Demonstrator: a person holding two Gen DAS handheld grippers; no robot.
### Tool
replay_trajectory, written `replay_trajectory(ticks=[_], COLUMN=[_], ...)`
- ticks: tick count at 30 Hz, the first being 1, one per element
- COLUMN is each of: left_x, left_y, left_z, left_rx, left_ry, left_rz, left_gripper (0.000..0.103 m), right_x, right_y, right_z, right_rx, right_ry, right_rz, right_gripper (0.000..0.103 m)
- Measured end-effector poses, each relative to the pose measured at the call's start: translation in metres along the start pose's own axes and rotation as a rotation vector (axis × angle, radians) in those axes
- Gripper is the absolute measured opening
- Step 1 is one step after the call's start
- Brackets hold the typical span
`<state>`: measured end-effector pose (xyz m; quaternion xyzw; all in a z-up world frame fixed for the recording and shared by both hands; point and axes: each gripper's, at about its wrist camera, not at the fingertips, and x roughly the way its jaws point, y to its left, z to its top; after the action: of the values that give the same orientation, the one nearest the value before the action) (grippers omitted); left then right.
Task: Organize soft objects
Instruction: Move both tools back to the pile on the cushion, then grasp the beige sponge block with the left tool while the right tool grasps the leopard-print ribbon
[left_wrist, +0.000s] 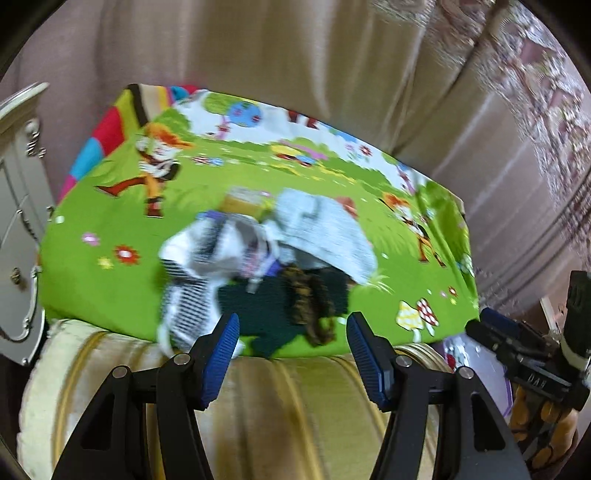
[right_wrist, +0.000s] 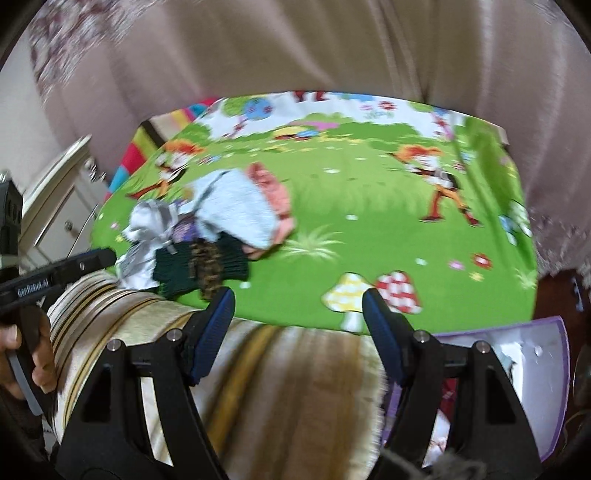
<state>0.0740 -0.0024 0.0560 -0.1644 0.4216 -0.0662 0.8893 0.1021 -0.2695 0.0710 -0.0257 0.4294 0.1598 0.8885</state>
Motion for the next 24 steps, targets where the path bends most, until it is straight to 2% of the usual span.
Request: replay_trajectory(ticks=[10,14,24], left_x=[-0.006,0.000,0.015], left_y=[0.045,0.058,0.072], left_z=[0.012,0.019,0.041], left_rx=[-0.057,-0.071,-0.051], left_ry=[-0.022,-0.016,-0.004], left_rz=[0.043,0.055,0.074], left_gripper=[0.062,0.062,0.062], right_x=[0.067,0.092,0.141], right_y=[0.087,0.103,0.114], right_z=[0.012,0.016,0.021], right_rx=[-0.180,-0.200,-0.193], right_ry=[0.107,0.153,0.257], right_rz=[0.052,0.053,0.020], right_gripper=[0.074,0.074,0.060])
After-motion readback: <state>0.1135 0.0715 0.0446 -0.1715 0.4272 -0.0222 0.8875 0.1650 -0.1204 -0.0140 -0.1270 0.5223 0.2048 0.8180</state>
